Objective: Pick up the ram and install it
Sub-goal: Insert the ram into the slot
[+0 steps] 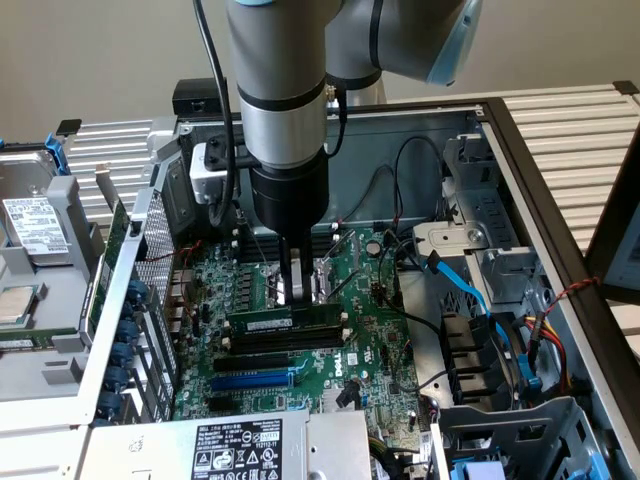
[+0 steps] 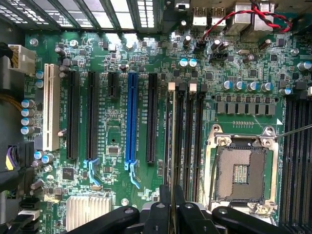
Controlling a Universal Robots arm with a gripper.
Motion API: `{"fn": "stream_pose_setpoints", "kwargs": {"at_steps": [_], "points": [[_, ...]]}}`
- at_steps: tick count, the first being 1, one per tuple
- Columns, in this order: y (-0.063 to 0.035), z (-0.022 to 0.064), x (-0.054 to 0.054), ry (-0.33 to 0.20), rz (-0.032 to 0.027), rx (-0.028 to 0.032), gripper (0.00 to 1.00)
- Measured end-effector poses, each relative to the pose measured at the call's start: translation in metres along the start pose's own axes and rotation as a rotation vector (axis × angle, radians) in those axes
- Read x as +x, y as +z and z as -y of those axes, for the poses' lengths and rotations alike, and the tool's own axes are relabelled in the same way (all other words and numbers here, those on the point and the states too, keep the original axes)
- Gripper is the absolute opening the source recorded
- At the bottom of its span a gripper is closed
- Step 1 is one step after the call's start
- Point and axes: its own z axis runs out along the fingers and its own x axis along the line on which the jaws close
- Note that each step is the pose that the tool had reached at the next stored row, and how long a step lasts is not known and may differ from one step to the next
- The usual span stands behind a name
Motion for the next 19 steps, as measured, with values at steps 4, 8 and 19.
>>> {"fn": "stream_pose_setpoints", "kwargs": {"at_steps": [4,8,19], "points": [[0.0027,-0.0001,-0.0003,0.0,0.0,0.0,0.14],[0.0037,-0.0001,-0.001,0.0,-0.0002,-0.0001,0.14],[0.0063,-0.0002,-0.0012,0.0,-0.0002,-0.0002,0.14]]}}
